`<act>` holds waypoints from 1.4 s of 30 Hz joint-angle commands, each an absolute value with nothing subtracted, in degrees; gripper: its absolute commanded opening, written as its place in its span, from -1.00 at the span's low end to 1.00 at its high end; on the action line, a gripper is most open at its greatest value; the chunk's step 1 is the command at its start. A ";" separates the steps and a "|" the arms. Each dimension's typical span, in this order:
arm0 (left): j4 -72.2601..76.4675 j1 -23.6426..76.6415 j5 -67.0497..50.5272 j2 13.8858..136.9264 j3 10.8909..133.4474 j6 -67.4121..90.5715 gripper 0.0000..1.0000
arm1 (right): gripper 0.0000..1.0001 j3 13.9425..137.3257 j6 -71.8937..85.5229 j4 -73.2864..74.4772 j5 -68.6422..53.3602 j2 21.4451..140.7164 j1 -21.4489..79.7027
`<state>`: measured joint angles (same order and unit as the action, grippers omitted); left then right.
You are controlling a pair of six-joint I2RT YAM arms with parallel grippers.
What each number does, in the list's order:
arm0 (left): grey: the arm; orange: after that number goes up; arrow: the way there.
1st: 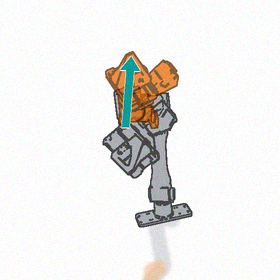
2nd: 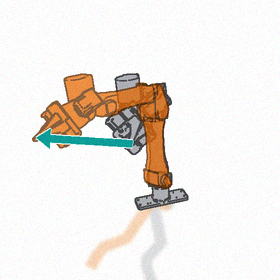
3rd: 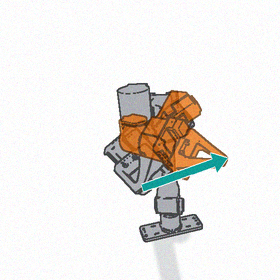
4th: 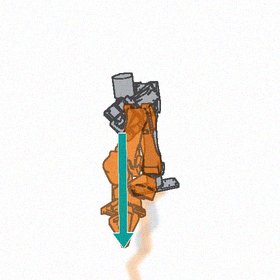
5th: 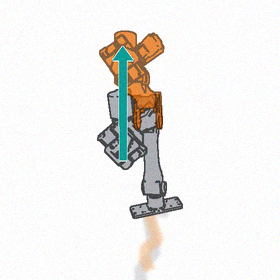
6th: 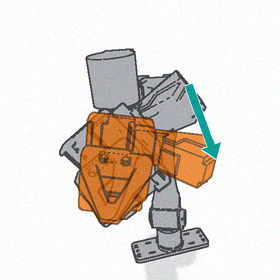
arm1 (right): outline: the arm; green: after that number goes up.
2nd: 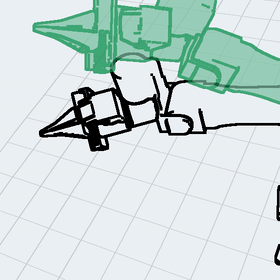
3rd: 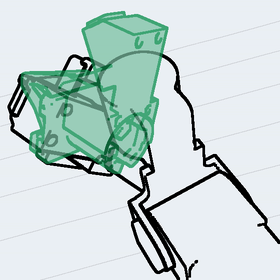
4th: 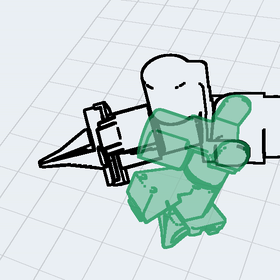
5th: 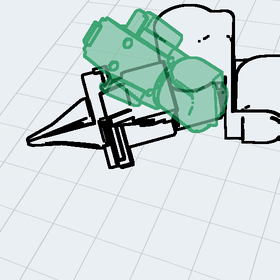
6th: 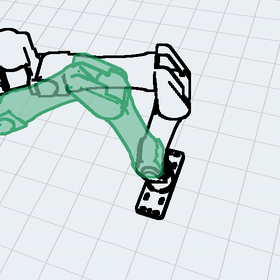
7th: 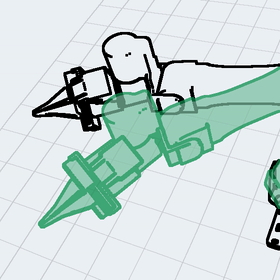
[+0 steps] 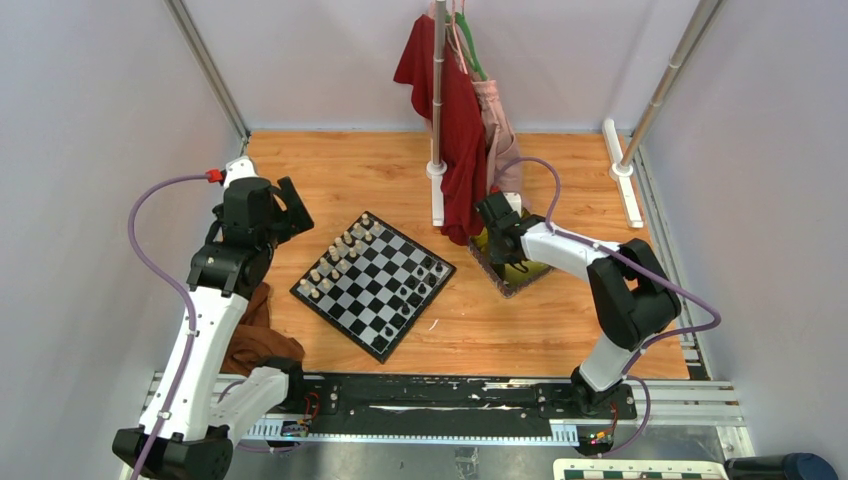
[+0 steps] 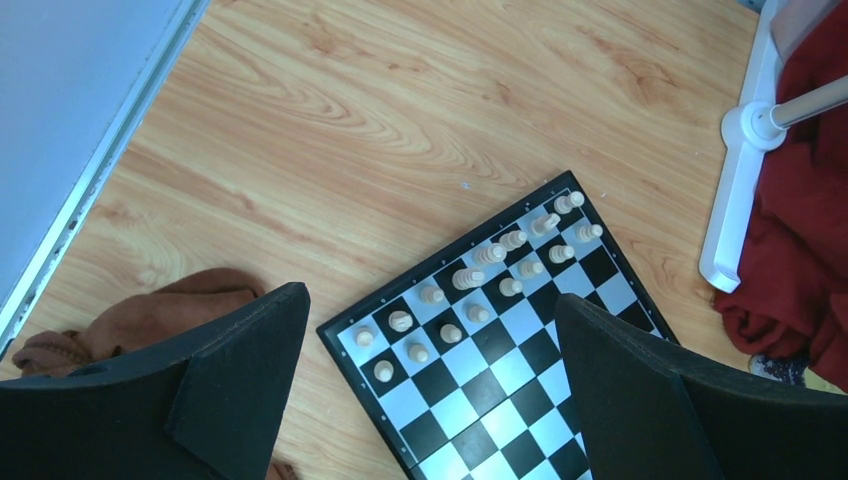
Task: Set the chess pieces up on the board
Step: Pick up the chess piece from the storage box, then place the chess piece on the chessboard.
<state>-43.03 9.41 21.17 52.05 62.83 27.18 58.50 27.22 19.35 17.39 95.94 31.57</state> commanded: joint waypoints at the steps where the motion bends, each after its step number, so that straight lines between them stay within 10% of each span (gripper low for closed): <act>1: -42.98 8.70 20.99 50.92 62.06 27.84 1.00 | -0.52 57.06 27.18 19.43 16.90 96.71 30.56; 11: -43.67 8.70 20.91 49.61 61.45 28.73 1.00 | -0.99 56.42 26.91 19.38 16.63 95.76 30.48; 42: -45.18 8.70 19.53 44.63 61.05 34.92 1.00 | -1.00 60.46 20.37 28.48 18.74 79.09 41.39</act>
<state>-44.38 9.17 20.21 45.95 61.58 33.50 57.12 23.03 24.21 16.88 81.10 36.80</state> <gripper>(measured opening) 0.997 0.125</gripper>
